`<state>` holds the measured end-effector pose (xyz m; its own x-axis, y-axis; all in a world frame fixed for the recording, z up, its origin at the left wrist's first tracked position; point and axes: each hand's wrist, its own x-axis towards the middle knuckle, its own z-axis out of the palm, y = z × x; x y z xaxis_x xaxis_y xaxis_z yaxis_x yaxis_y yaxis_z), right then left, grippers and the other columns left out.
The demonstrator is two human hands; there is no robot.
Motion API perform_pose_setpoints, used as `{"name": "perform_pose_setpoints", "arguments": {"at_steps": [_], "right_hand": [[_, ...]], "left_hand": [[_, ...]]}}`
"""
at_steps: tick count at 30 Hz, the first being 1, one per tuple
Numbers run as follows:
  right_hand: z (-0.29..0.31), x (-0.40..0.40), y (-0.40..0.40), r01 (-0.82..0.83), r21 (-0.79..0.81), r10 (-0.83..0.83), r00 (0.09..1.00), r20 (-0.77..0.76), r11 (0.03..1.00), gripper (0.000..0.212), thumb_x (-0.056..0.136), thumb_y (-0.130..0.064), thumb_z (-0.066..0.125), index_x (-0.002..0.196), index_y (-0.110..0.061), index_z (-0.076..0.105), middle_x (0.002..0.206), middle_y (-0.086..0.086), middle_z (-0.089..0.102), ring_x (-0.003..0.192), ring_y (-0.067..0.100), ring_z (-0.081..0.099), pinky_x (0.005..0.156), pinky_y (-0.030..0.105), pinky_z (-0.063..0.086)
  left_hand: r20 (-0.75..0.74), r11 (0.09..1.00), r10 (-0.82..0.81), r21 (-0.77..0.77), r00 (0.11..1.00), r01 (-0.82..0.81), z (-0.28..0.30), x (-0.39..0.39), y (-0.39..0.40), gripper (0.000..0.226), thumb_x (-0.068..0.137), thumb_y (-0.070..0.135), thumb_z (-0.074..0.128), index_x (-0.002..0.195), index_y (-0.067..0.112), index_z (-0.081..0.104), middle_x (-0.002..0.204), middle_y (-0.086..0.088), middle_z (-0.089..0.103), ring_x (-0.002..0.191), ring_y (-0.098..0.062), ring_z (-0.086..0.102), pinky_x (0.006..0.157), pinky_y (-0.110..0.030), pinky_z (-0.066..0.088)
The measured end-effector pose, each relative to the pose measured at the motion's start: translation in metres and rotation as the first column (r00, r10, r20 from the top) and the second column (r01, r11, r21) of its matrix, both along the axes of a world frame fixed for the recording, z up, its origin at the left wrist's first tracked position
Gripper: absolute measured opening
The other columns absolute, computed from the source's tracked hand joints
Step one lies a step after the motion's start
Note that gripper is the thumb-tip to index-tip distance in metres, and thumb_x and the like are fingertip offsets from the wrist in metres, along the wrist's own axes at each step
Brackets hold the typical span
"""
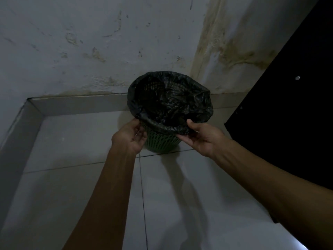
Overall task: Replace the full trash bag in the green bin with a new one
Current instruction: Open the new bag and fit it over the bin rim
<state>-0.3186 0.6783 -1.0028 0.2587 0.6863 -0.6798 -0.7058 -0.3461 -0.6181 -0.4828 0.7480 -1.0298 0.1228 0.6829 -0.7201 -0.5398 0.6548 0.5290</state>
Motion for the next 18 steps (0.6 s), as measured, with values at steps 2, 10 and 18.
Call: {"name": "perform_pose_setpoints", "arguments": {"at_steps": [2,10,18], "right_hand": [[0.0,0.0,0.001,-0.002,-0.009,0.002,1.0,-0.001,1.0,0.033,0.096,-0.001,0.05,0.129,-0.006,0.051,0.112,0.013,0.058,0.123,0.033,0.053,0.085,0.05,0.047],[-0.013,-0.004,0.006,0.046,0.014,-0.046,0.999,-0.022,0.999,0.037,0.094,-0.001,0.055,0.13,-0.007,0.051,0.117,0.014,0.062,0.085,0.03,0.062,0.05,0.044,0.057],[-0.027,-0.014,0.012,0.134,0.061,-0.132,0.99,-0.041,0.989,0.034,0.092,0.001,0.056,0.125,-0.006,0.054,0.123,0.018,0.062,0.108,0.038,0.061,0.055,0.048,0.059]], "left_hand": [[0.033,1.0,0.016,-0.003,0.999,-0.016,0.001,0.001,-0.002,0.022,0.097,0.014,0.052,0.076,0.009,0.055,0.061,0.0,0.057,0.042,-0.004,0.053,0.04,-0.015,0.045],[0.167,0.999,0.04,0.004,0.985,-0.042,0.011,-0.002,-0.011,0.024,0.095,0.031,0.054,0.085,0.011,0.061,0.082,-0.004,0.059,0.08,-0.017,0.057,0.075,-0.03,0.051],[0.186,0.988,0.131,0.051,0.974,-0.143,0.013,0.008,-0.016,0.004,0.09,0.009,0.061,0.088,0.006,0.059,0.111,-0.011,0.063,0.086,-0.021,0.061,0.093,-0.036,0.05]]}}
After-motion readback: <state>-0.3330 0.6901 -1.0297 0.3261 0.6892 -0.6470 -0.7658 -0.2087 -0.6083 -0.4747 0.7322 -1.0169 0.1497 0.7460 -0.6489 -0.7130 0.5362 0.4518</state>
